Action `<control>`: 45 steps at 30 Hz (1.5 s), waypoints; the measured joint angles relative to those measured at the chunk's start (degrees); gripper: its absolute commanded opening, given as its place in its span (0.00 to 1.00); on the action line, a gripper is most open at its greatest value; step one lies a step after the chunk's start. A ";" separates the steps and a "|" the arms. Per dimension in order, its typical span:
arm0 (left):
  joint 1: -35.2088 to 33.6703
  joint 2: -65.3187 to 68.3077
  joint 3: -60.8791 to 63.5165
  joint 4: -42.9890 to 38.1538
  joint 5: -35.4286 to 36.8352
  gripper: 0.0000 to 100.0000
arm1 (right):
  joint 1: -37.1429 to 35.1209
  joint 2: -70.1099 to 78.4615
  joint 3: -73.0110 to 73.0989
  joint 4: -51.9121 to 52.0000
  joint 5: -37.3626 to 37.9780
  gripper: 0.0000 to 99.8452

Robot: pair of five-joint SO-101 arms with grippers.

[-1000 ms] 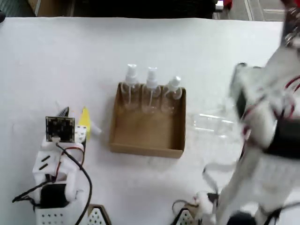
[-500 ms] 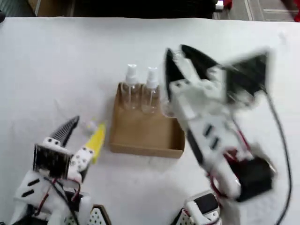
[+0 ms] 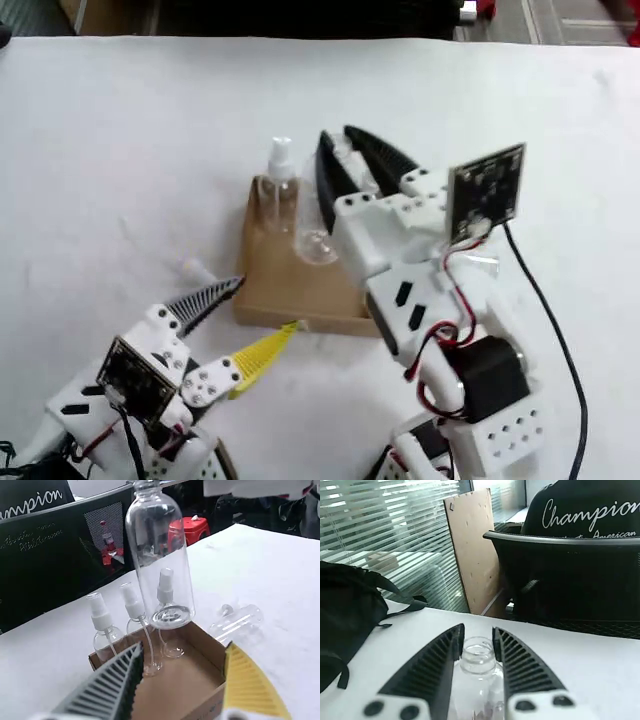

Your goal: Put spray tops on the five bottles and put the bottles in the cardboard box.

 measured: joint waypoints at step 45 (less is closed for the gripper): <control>-17.58 0.18 8.18 -9.41 0.00 0.24 | -12.84 -0.79 1.67 9.14 6.15 0.02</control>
